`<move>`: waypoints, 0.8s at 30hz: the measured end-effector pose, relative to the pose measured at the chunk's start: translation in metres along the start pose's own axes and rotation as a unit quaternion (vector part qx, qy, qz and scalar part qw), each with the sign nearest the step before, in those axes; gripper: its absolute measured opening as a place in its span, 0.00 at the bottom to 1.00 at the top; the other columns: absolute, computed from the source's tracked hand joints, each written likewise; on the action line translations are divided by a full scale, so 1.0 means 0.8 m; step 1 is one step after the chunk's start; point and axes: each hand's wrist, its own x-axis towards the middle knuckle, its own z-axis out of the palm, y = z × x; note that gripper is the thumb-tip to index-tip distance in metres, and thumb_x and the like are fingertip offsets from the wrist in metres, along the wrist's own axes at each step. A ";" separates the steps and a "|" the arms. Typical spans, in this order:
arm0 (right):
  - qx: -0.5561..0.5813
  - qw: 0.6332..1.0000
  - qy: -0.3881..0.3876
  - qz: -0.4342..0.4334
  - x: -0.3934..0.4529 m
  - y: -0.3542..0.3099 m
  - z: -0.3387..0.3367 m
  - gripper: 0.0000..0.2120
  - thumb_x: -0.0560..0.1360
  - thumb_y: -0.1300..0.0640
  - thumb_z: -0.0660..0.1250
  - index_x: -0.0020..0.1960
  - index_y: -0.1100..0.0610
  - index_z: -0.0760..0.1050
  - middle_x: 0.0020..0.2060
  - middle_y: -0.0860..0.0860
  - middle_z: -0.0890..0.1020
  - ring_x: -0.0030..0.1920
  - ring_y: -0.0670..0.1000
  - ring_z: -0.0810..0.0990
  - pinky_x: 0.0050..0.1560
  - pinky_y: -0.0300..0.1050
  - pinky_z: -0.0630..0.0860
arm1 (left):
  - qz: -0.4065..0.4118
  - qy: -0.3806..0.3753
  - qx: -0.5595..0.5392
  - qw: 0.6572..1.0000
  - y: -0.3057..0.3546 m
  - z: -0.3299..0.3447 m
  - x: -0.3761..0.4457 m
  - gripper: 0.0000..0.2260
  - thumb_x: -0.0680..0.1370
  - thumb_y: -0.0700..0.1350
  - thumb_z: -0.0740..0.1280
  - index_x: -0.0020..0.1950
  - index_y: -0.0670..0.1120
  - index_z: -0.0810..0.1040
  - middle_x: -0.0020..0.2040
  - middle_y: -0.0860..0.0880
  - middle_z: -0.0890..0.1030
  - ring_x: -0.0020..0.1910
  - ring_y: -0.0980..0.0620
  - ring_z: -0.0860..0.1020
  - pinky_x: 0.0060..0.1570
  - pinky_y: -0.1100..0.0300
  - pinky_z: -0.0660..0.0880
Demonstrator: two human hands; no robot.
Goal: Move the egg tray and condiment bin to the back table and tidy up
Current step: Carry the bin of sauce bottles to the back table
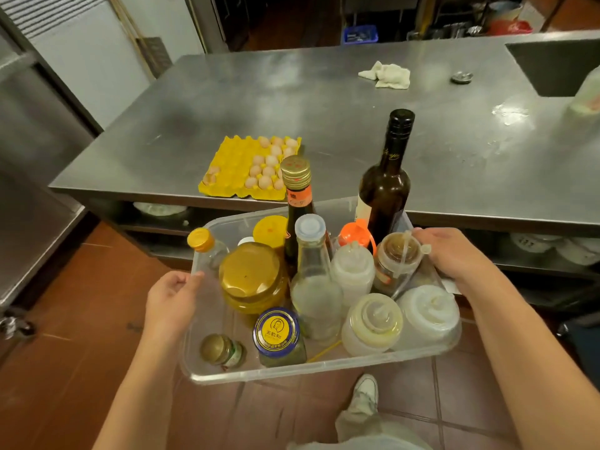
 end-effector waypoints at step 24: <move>0.085 0.984 0.147 0.056 0.297 -0.082 -0.108 0.18 0.79 0.52 0.63 0.37 0.61 0.80 0.31 0.54 0.83 0.36 0.53 0.80 0.40 0.46 0.75 | 0.058 -0.149 -0.036 0.987 0.193 0.323 0.294 0.13 0.76 0.48 0.70 0.35 0.48 0.71 0.30 0.47 0.71 0.31 0.47 0.67 0.34 0.53 0.63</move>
